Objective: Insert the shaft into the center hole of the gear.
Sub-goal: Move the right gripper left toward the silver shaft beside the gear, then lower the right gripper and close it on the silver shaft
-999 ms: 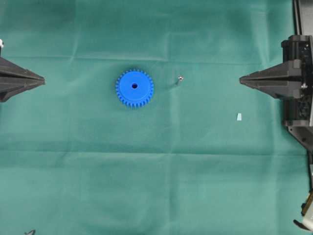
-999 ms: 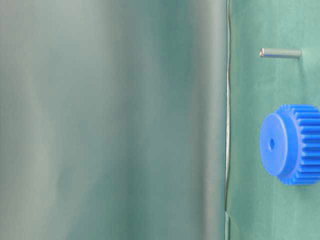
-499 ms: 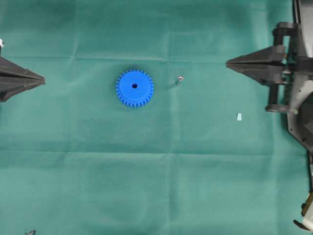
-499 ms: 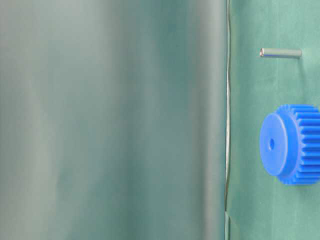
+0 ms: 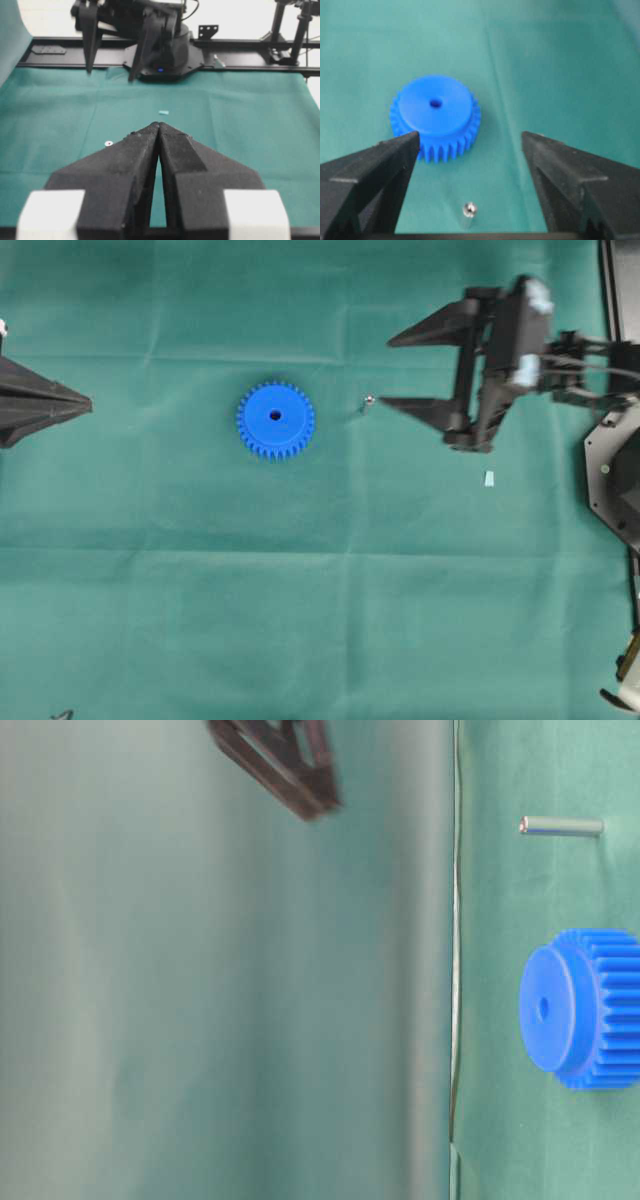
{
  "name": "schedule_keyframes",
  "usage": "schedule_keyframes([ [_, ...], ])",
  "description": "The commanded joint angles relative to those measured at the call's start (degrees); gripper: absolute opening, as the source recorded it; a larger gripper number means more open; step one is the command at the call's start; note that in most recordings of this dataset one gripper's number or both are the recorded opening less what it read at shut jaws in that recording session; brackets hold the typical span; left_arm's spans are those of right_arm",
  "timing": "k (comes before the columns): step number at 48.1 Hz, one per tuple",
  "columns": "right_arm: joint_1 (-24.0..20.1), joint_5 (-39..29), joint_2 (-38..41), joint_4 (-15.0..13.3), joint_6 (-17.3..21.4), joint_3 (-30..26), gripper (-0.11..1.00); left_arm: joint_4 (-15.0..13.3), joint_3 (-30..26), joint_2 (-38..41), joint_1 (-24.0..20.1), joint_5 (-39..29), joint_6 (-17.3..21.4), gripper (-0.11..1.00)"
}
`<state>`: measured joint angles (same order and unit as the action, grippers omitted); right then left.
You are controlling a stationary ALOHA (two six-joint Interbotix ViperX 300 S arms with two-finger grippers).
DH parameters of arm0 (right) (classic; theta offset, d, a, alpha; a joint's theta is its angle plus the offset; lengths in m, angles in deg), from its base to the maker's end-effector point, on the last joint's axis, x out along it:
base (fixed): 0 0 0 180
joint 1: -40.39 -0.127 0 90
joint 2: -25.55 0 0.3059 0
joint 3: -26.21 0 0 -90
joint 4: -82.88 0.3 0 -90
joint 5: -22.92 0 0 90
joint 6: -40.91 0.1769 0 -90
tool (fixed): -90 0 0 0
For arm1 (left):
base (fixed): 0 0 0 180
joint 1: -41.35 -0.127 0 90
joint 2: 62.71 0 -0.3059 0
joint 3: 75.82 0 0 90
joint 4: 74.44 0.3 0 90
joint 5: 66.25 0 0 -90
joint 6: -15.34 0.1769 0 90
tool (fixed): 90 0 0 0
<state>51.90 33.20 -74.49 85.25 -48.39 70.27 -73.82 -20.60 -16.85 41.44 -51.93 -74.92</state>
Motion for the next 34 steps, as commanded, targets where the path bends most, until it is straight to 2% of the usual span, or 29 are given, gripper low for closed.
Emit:
schedule_keyframes([
  [1,0.35,0.79,3.87,0.26,0.09,-2.11,0.90,0.18,-1.58,0.53,-0.09,0.26,0.00,0.00],
  [5,0.70,1.32,7.47,0.35,0.18,-2.20,0.87,0.18,-1.58,0.53,-0.09,0.26,0.09,0.00],
  [15,2.37,3.69,14.24,1.85,0.53,-1.67,0.87,0.18,-1.58,0.53,-0.09,0.26,0.00,0.00],
  [34,2.81,6.94,21.01,2.90,0.53,-1.05,0.86,0.18,-1.58,0.53,-0.09,0.09,0.09,0.00],
])
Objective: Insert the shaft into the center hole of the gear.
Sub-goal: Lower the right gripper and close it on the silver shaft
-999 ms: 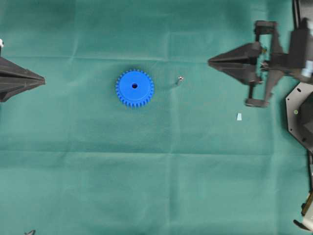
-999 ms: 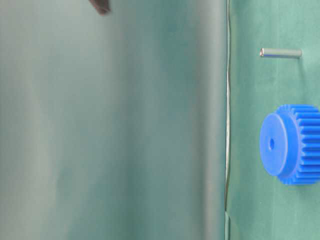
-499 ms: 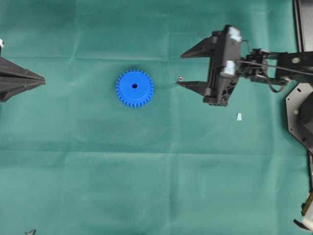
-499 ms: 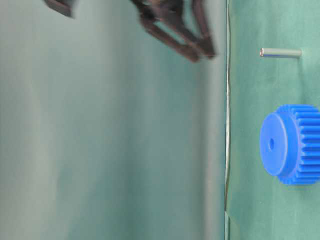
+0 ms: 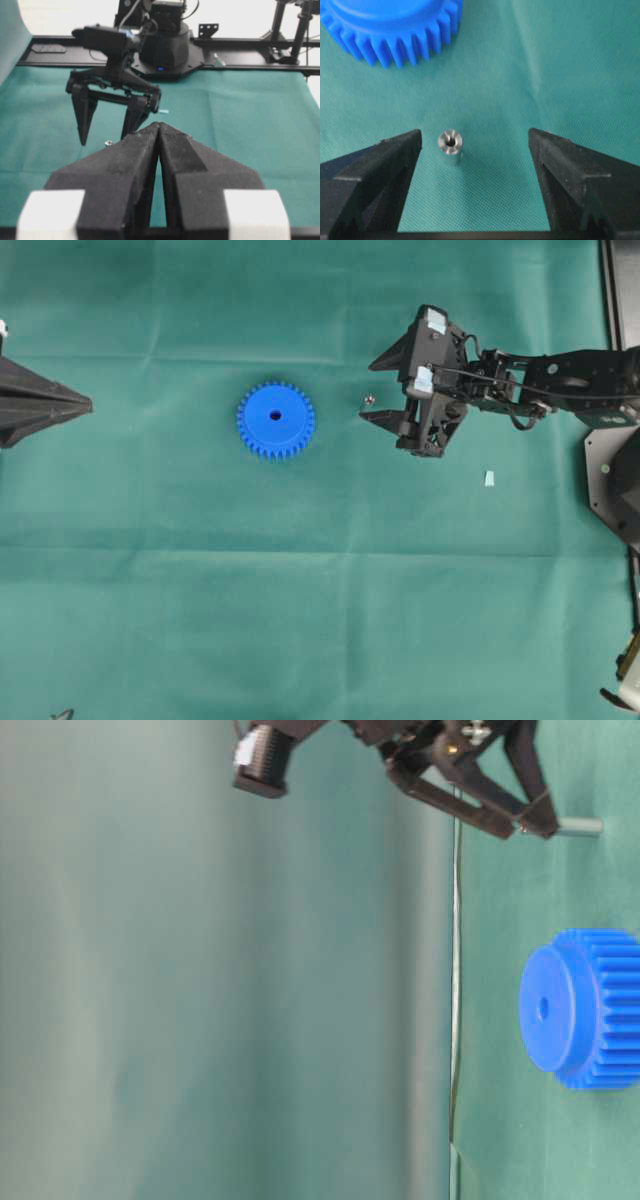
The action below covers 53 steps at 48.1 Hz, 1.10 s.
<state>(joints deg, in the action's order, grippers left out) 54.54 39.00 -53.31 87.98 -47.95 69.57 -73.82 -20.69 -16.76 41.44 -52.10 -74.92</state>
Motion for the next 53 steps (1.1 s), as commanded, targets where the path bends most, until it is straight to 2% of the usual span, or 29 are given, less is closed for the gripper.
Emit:
schedule_keyframes([
  [1,0.18,1.23,-0.09,0.26,0.09,-0.35,0.86,0.18,-1.49,0.44,-0.09,0.26,0.09,0.00],
  [7,0.18,1.23,0.00,0.18,0.09,-0.26,0.85,0.18,-1.41,0.44,-0.09,0.26,0.09,0.00],
  [11,0.18,0.97,0.00,0.18,0.09,-0.18,0.79,0.18,-1.49,0.44,-0.09,0.26,0.09,0.00],
  [15,0.09,0.62,0.00,0.18,0.00,-0.18,0.65,0.18,-1.49,0.44,-0.09,0.26,0.09,0.00],
  [23,-0.53,0.44,0.00,0.18,0.09,-0.18,0.25,0.18,-1.49,0.26,-0.09,0.26,0.09,0.00],
  [41,-0.62,-0.35,-0.26,0.09,0.09,-0.62,0.19,0.18,-1.49,0.09,-0.18,0.09,0.18,0.00],
  [53,-0.62,-6.24,-5.80,0.09,0.09,-2.46,0.19,0.18,-1.58,0.09,-0.18,0.00,0.09,0.00],
])
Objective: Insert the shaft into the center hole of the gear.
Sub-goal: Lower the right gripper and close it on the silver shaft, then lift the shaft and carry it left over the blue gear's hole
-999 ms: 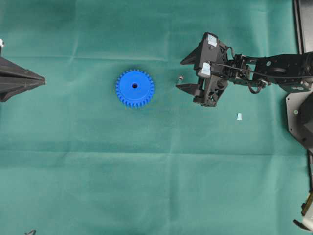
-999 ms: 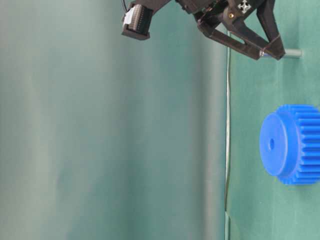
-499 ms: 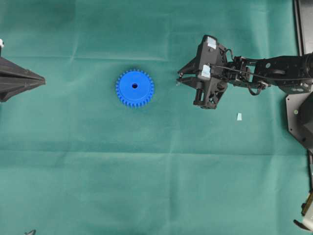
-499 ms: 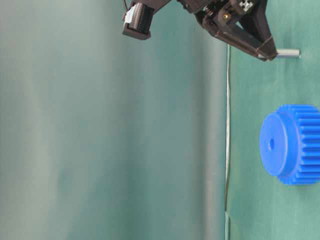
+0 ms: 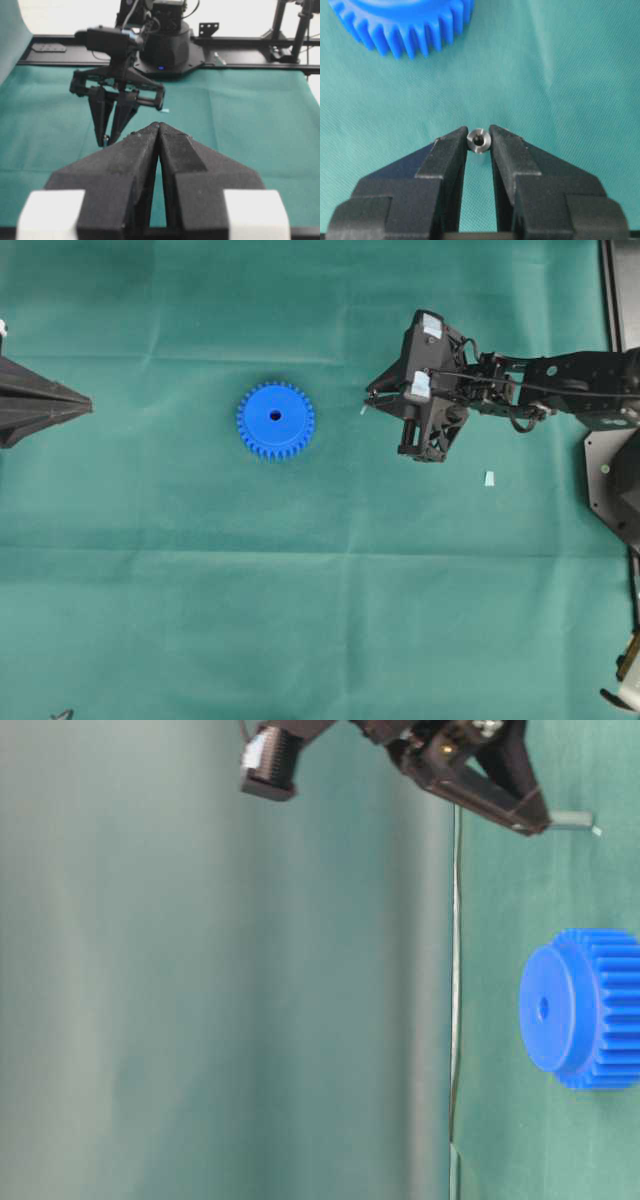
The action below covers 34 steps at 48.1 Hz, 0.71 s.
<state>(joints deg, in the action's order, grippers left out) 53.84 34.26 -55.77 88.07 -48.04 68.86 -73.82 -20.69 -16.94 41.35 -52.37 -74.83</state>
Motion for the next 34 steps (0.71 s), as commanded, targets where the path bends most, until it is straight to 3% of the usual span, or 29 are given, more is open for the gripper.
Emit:
schedule_keyframes([
  [1,0.09,-2.20,-4.04,0.00,0.09,-1.93,0.19,0.18,-1.58,0.35,-0.09,0.35,0.00,0.00],
  [18,0.09,-13.71,-13.97,-0.35,-0.09,-5.36,0.19,0.18,-1.58,0.26,-0.09,0.26,0.00,0.00],
  [34,0.09,-15.12,-14.06,-0.26,0.09,-6.15,0.19,0.18,-1.58,0.26,-0.09,0.26,0.00,0.00],
])
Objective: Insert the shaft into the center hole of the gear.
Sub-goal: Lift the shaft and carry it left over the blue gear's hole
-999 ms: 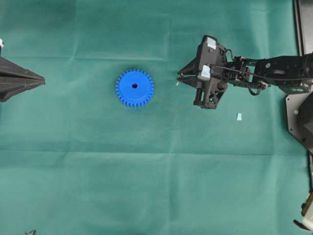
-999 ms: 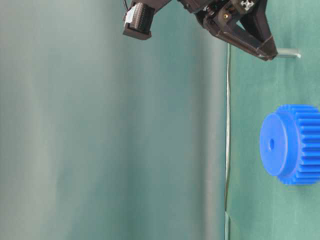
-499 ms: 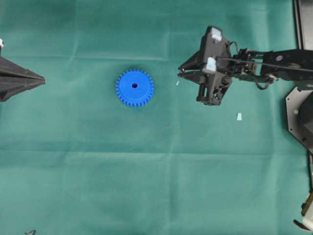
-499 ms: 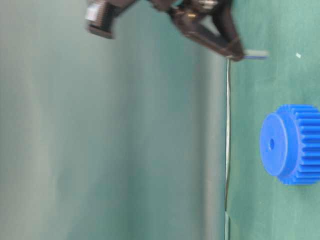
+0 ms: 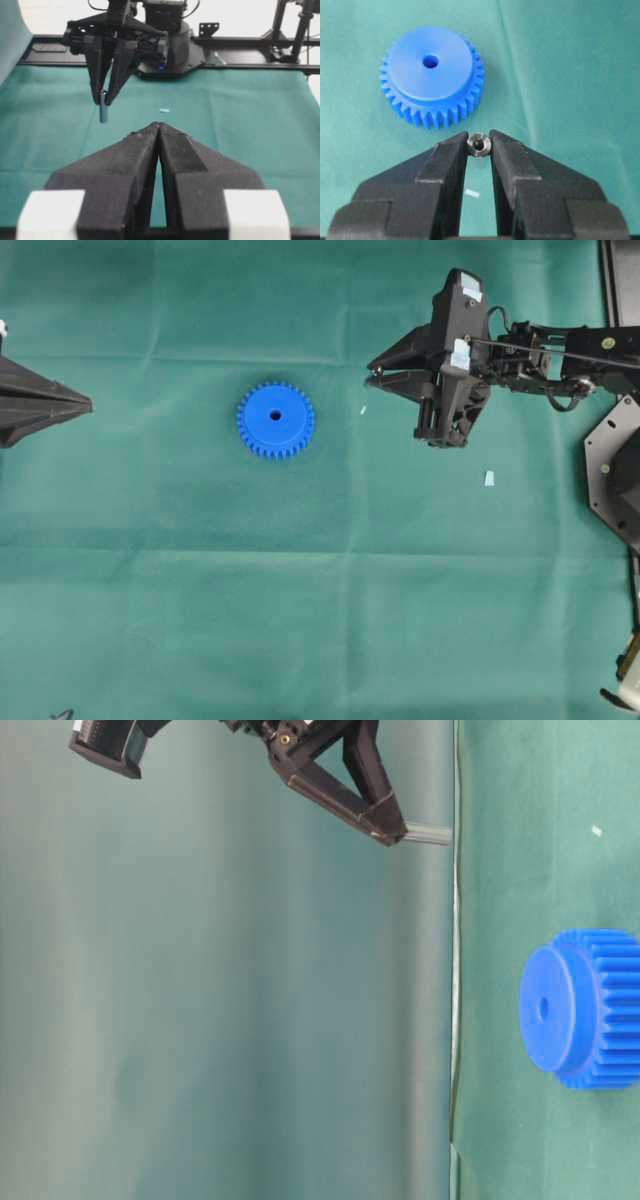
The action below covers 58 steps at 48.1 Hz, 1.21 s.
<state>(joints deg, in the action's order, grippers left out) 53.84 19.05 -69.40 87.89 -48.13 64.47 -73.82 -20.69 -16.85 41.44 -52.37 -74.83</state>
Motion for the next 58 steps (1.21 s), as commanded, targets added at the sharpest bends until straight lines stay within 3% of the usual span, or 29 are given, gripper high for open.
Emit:
schedule_keyframes([
  [1,0.09,0.09,-0.35,-0.09,0.18,-1.93,0.19,0.18,-1.58,0.18,-0.18,0.26,0.00,0.00],
  [33,-4.57,-0.88,14.77,-0.09,0.09,-18.63,0.19,0.18,-1.58,0.18,-0.18,-0.53,-0.18,0.00],
  [58,-4.57,3.43,21.45,0.26,0.35,-19.42,0.19,0.18,-1.67,0.18,-0.18,-0.70,-0.18,0.00],
])
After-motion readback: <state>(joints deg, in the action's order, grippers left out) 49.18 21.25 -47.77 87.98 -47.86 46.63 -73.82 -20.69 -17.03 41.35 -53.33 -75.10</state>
